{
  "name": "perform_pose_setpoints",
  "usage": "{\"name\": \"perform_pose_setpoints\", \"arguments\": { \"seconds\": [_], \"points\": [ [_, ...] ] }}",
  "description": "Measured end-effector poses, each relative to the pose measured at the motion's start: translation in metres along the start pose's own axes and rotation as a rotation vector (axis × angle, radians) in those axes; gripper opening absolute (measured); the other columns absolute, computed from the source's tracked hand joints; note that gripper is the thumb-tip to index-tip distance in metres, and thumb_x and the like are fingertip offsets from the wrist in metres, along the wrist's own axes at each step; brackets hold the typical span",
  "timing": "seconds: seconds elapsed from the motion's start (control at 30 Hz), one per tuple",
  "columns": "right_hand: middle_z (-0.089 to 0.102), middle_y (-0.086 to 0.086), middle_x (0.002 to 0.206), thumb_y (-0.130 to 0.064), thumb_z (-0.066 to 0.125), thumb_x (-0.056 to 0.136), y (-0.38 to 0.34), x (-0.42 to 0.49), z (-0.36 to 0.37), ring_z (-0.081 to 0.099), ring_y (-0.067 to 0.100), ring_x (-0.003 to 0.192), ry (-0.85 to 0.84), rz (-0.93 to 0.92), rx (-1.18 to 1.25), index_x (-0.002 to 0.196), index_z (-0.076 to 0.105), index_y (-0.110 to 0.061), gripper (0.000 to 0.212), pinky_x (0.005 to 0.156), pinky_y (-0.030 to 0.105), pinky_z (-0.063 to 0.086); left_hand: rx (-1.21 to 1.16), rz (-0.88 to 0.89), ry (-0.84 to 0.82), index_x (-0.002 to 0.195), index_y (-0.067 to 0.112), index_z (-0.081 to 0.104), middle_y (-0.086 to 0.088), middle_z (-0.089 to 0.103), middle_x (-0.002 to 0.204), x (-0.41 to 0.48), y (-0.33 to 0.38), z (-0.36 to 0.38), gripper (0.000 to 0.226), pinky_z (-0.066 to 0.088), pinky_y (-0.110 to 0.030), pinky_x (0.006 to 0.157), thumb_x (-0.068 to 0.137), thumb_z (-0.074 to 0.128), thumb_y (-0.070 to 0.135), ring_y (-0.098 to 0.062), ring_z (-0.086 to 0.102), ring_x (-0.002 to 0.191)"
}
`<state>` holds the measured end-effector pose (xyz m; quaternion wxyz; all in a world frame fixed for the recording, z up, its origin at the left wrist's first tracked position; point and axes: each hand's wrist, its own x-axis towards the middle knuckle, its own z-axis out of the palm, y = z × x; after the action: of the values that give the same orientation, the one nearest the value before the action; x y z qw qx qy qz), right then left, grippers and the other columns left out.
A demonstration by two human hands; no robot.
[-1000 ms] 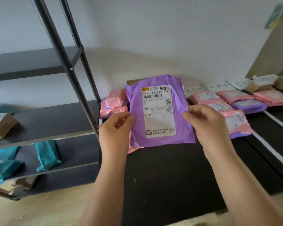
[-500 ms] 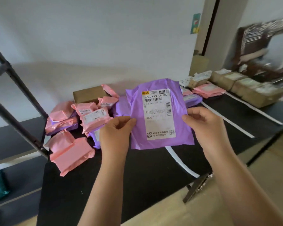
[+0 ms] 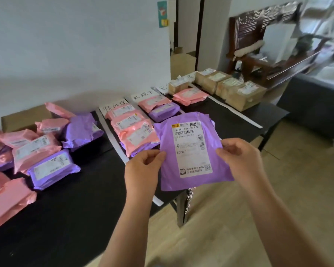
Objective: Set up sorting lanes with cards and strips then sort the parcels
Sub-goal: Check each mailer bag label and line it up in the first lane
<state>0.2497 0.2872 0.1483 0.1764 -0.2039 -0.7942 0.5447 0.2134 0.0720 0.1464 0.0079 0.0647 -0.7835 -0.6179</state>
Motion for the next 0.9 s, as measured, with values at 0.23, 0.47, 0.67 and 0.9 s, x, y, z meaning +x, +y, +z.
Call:
{"name": "perform_pose_setpoints", "arguments": {
  "seconds": [0.23,0.47,0.67,0.9],
  "points": [
    [0.067,-0.024,0.074,-0.017,0.075,0.086,0.034,0.053,-0.026,0.063,-0.007,0.070,0.033,0.107,0.009,0.080,0.065,-0.036,0.022,0.057,0.017,0.046,0.074,-0.003,-0.047,0.083,0.037,0.069,0.020,0.069,0.084,0.033,0.007,0.070,0.005,0.054,-0.026,0.071,0.086,0.073,0.038,-0.002,0.064,0.083],
    [0.069,-0.008,0.087,-0.014,0.071,0.089,0.045,0.146,-0.026,0.068,0.014,0.084,0.001,0.173,-0.066,0.086,0.064,-0.032,0.020,0.077,0.040,0.060,0.087,-0.001,-0.057,0.081,0.040,0.066,0.020,0.067,0.083,0.113,0.017,0.137,0.010,0.049,-0.023,0.066,0.086,0.073,0.036,-0.003,0.063,0.080],
    [0.068,-0.011,0.090,-0.019,0.071,0.090,0.050,0.228,-0.027,0.066,0.012,0.087,0.030,0.187,-0.164,0.085,0.063,-0.035,0.018,0.078,0.044,0.060,0.084,0.007,-0.088,0.075,0.043,0.063,0.023,0.067,0.080,0.182,0.032,0.188,0.018,0.047,-0.019,0.065,0.089,0.072,0.034,0.001,0.064,0.076],
    [0.065,-0.014,0.090,-0.022,0.072,0.089,0.067,0.298,-0.016,0.063,0.004,0.085,-0.027,0.222,-0.195,0.086,0.061,-0.037,0.019,0.062,0.020,0.046,0.101,0.001,-0.093,0.078,0.044,0.062,0.026,0.065,0.084,0.235,0.035,0.222,0.019,0.044,-0.017,0.069,0.089,0.071,0.031,0.003,0.060,0.081]
  ]
}}
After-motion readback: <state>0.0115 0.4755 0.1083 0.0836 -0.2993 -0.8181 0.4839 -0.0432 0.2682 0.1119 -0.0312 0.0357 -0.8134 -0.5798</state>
